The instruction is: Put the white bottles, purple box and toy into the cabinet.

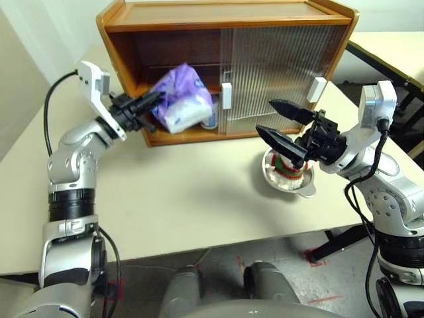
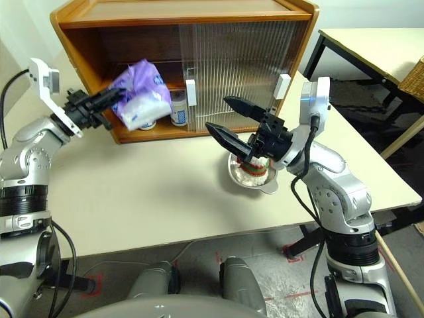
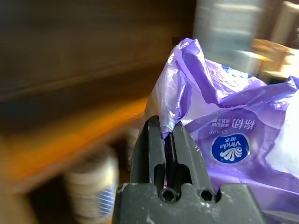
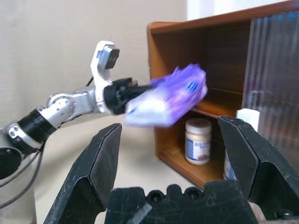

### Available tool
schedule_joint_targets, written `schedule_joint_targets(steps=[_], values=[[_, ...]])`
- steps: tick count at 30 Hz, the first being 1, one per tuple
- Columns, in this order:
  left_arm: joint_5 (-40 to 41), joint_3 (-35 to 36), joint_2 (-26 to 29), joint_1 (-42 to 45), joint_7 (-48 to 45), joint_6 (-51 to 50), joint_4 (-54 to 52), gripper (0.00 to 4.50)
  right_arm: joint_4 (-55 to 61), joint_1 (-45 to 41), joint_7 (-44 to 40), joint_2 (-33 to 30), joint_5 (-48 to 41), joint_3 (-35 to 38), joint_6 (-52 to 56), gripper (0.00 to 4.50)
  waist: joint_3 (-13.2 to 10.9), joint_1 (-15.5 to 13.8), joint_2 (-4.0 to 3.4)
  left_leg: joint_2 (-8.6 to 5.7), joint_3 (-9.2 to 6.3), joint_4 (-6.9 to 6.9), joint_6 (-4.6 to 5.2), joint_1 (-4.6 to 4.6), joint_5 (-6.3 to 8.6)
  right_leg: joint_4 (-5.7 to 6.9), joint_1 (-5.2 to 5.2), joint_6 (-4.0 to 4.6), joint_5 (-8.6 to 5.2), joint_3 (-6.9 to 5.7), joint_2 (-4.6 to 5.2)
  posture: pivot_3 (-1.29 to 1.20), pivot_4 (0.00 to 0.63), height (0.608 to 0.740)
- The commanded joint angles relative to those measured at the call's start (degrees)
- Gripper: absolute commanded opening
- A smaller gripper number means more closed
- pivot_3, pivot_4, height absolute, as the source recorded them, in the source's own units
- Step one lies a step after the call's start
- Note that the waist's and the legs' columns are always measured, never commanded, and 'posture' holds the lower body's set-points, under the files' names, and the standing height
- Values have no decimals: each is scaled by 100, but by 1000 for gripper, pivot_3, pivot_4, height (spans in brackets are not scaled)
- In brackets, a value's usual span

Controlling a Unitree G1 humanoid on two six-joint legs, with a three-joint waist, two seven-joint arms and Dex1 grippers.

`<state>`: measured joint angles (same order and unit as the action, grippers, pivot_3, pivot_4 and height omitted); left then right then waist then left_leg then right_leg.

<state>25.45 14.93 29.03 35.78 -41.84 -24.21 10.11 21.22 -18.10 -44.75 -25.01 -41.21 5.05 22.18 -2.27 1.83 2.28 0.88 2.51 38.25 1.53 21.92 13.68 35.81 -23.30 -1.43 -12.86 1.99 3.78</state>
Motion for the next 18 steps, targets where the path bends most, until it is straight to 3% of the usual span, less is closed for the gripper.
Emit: schedule_joint_targets(steps=[1, 14, 18], values=[[-49, 81, -273, 246, 829, -197, -104, 21, -84, -27, -47, 50, 119, -100, -108, 4500, 0, -18, 0, -2, -1, 0, 0, 0, 0, -1, 1, -1, 0, 1, 1, -1, 0, 740], [-275, 191, -1570, 1016, 3798, -860, -512, 21, -130, 43, -84, 111, 173, -37, -175, 4500, -1, 2, 3, -10, -4, 0, -1, 13, 0, -5, -4, -11, 0, 13, 1, -18, 0, 740], [-647, 63, -1727, 1154, 4410, -783, -455, 21, -79, 99, -51, 127, 179, -47, -184, 4500, -2, 22, 5, -13, -3, 0, -1, 12, 0, -5, -5, -12, 1, 15, -4, -25, 0, 740]])
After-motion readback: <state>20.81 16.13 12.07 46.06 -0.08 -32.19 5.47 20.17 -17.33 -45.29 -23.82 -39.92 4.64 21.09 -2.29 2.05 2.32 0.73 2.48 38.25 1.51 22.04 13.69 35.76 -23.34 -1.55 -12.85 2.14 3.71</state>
